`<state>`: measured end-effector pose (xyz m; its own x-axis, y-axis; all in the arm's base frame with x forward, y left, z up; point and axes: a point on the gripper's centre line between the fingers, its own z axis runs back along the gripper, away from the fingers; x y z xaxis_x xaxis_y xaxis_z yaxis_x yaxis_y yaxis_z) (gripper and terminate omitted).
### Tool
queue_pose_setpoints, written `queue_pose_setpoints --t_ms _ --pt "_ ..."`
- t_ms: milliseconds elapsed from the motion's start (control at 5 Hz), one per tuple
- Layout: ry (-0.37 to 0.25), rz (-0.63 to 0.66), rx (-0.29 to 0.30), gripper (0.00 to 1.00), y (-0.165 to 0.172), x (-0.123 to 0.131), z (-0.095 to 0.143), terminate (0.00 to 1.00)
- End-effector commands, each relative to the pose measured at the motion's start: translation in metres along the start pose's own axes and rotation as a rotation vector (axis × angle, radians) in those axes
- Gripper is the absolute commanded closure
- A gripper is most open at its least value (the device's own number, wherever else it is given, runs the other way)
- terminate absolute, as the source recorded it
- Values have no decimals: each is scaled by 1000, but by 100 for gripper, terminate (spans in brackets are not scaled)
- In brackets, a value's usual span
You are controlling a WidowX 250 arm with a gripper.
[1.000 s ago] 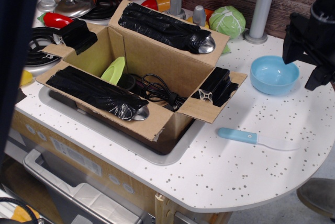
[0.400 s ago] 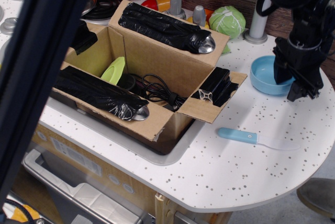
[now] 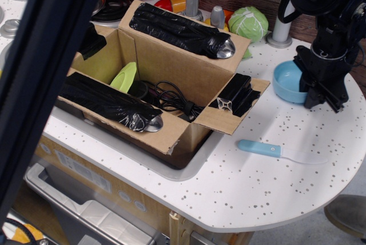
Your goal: Pick up bowl and put in small4fbox
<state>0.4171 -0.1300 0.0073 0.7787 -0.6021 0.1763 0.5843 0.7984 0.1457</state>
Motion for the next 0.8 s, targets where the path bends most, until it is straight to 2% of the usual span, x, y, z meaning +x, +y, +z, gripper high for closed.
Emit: queue_pose_setpoints --t_ms 0,200,400,600 --pt "132 96 208 100 17 -6 124 0" --pt "249 139 293 100 42 -39 151 0" --pt "341 171 322 100 64 -88 159 0" --pt "430 159 292 100 91 -132 158 0"
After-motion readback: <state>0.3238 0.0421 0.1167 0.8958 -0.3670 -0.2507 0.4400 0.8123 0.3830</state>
